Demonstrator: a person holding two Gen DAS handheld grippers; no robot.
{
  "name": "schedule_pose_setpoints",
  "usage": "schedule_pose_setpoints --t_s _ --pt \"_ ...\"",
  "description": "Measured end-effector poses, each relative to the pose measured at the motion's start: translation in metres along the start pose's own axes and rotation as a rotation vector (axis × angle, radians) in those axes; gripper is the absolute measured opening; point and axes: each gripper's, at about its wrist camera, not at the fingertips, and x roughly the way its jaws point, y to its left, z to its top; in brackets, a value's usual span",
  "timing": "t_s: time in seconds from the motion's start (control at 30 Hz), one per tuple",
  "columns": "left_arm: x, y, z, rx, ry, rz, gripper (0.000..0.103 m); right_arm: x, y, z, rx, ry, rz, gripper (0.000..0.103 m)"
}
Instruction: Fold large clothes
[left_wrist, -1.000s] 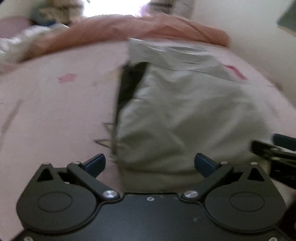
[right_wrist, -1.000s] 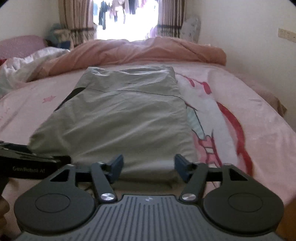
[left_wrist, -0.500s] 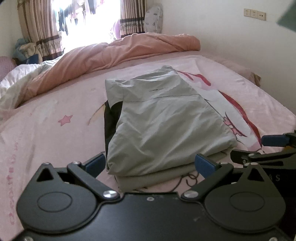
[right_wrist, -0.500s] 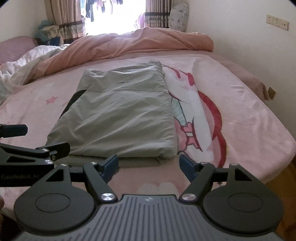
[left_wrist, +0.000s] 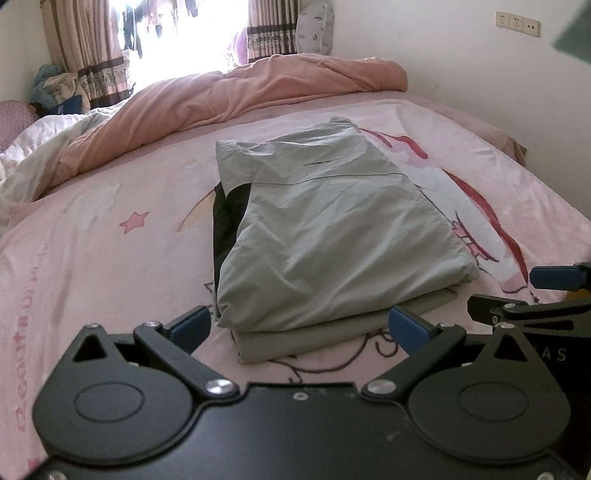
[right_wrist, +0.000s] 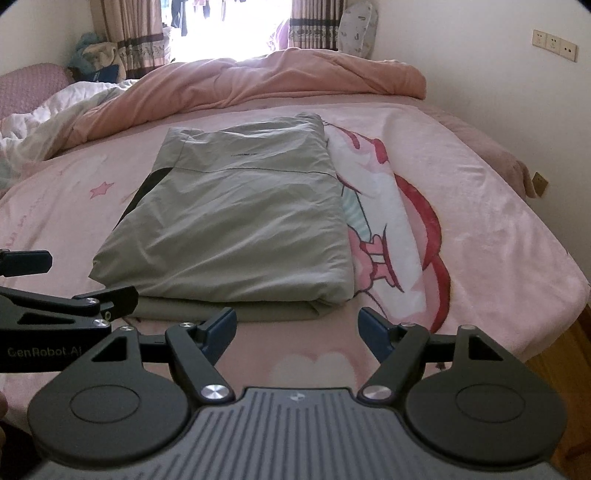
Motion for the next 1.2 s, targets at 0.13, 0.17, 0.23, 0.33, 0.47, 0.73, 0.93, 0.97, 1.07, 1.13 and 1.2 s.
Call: schedule_pose_setpoints --t_s 0.13,0.17,0.23,0.33,0.47,0.73,0.93,0.97,1.07,1.13,1.2 --pt "-0.002 -0.001 -0.001 -0.001 -0.002 -0.001 0.103 -0.001 0.001 0.0 0.001 0.0 -0.002 0.088" --pt "-0.002 -0.001 -0.001 -0.003 -0.002 0.003 0.103 -0.001 0.0 0.0 0.005 -0.006 -0.004 0.088" --pt "-0.003 -0.001 0.0 -0.005 -0.007 0.022 0.103 -0.004 -0.002 0.0 0.011 -0.022 -0.007 0.088" --pt "-0.004 -0.001 0.002 -0.011 -0.015 0.032 0.103 -0.006 -0.006 0.002 0.025 -0.029 -0.005 0.088" --pt "-0.004 0.003 0.003 -0.038 -0.016 0.038 0.103 -0.007 -0.008 0.003 0.027 -0.031 -0.015 0.088" --pt "-0.003 0.002 0.005 -0.047 -0.012 0.058 0.103 -0.005 -0.009 0.003 0.024 -0.023 -0.015 0.088" --pt "-0.005 -0.002 0.007 -0.054 -0.021 0.051 0.103 -0.003 -0.004 0.001 0.012 -0.005 -0.017 0.088" --pt "-0.005 -0.003 0.007 -0.056 -0.02 0.05 0.103 -0.003 -0.003 0.0 0.008 -0.004 -0.02 0.088" --pt "-0.003 -0.003 0.006 -0.052 -0.013 0.052 0.103 -0.004 -0.001 -0.001 0.008 -0.005 -0.02 0.088" --pt "-0.003 -0.002 0.006 -0.056 -0.01 0.049 0.103 -0.004 0.0 -0.001 0.006 -0.004 -0.015 0.088" --pt "-0.003 -0.001 0.006 -0.063 -0.012 0.042 0.103 -0.003 0.001 -0.001 0.003 0.0 -0.017 0.088"
